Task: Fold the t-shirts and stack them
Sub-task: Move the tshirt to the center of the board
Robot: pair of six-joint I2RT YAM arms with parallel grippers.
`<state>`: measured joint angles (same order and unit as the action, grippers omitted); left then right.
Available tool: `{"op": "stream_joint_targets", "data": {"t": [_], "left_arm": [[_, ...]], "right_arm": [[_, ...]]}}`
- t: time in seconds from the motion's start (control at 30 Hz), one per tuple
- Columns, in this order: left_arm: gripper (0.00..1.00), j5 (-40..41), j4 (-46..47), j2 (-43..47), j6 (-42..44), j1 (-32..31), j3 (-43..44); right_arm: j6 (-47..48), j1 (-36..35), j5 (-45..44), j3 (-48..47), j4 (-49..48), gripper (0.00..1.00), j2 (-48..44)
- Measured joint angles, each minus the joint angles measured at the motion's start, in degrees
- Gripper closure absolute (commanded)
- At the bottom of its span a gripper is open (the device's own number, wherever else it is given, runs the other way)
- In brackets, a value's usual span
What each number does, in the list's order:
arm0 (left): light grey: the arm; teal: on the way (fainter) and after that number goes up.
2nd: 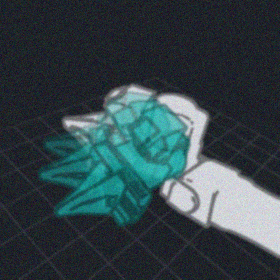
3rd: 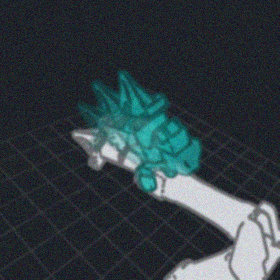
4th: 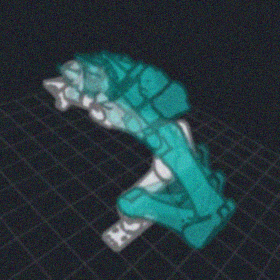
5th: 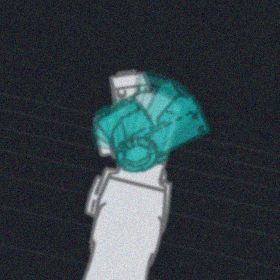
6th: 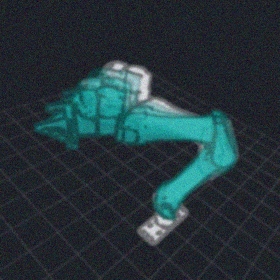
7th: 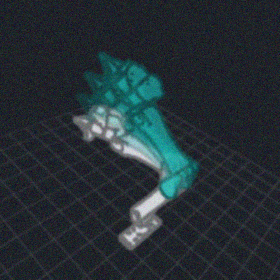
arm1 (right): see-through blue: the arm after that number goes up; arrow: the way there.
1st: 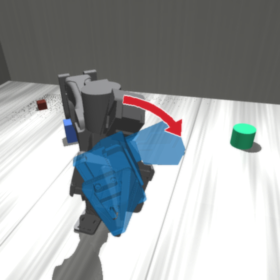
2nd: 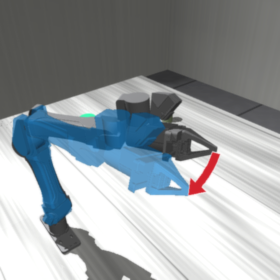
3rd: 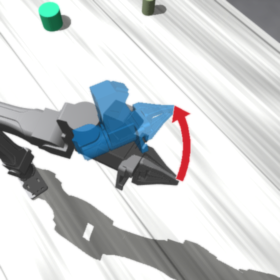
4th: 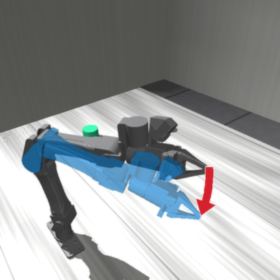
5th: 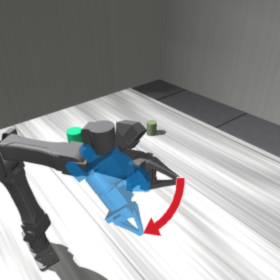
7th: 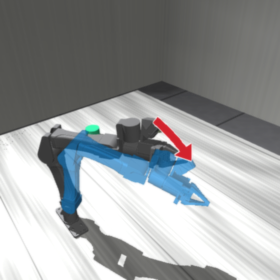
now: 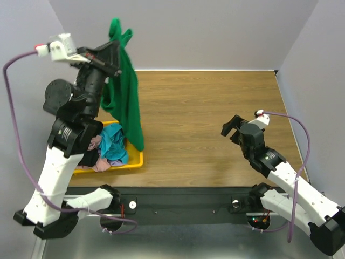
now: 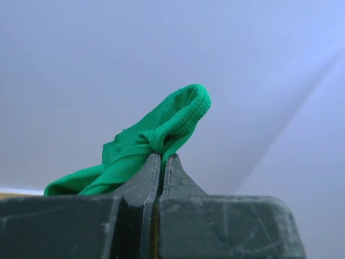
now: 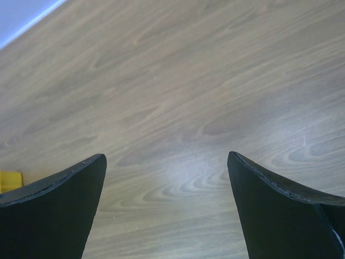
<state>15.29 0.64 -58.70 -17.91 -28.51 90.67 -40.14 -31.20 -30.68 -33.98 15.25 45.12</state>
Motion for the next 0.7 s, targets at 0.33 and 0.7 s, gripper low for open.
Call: {"op": "stream_joint_targets", "data": {"t": [0.33,0.7], "left_arm": [[1.00,-7.3,0.4,-21.8,10.1,-20.2,22.7],[1.00,0.9,1.7,-36.0,17.1,-31.4,40.0]], "right_arm": [[-0.4,0.0,-9.7,-5.1,0.7,0.00,-4.4],[0.3,0.0,-15.7,-6.0,7.1,0.00,-13.3]]}}
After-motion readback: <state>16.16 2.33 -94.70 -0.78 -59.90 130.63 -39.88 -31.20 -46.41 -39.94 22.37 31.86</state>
